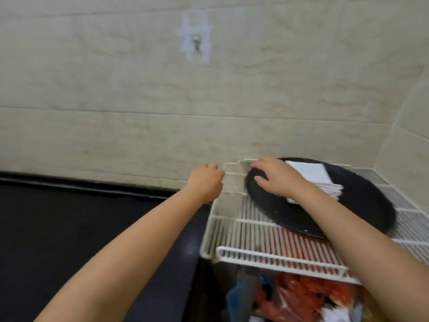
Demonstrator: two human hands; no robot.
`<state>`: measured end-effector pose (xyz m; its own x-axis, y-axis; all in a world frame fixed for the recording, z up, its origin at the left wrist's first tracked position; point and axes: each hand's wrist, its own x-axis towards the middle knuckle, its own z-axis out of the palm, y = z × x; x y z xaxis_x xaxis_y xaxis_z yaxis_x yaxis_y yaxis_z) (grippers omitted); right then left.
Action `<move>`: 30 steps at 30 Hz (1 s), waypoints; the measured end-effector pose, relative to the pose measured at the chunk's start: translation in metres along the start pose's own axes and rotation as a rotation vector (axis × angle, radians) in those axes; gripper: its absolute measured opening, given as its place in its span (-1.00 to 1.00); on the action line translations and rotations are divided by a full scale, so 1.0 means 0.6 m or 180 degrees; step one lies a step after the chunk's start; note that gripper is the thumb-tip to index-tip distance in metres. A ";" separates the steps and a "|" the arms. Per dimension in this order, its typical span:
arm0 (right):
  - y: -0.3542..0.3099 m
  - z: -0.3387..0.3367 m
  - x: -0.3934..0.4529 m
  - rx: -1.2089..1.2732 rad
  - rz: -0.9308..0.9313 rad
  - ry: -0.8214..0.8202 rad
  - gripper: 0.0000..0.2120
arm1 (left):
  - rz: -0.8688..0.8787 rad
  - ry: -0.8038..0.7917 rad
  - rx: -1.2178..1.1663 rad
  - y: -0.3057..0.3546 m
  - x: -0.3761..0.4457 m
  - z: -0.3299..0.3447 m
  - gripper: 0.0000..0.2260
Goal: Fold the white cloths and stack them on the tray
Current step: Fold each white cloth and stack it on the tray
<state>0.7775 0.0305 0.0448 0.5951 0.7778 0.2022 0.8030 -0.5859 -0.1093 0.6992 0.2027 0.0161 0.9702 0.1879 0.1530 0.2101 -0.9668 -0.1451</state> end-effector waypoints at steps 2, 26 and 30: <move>-0.097 0.017 0.034 0.0027 -0.0257 -0.0041 -0.61 | -0.0366 0.0000 0.0040 -0.093 -0.072 -0.003 -0.71; -1.366 0.302 0.160 0.0939 -0.2722 -0.0430 -0.60 | -0.4196 -0.0304 0.0740 -0.870 -1.035 0.060 -0.63; -1.518 0.352 0.273 0.0991 -0.2722 -0.0419 -0.59 | -0.4363 -0.0413 0.0740 -1.047 -1.075 0.086 -0.69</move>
<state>0.1509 0.7397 -0.0283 -0.2219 0.9489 0.2245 0.9328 0.2737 -0.2346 -0.0523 0.6980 -0.0416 -0.0204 0.9764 0.2149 0.9924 0.0459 -0.1143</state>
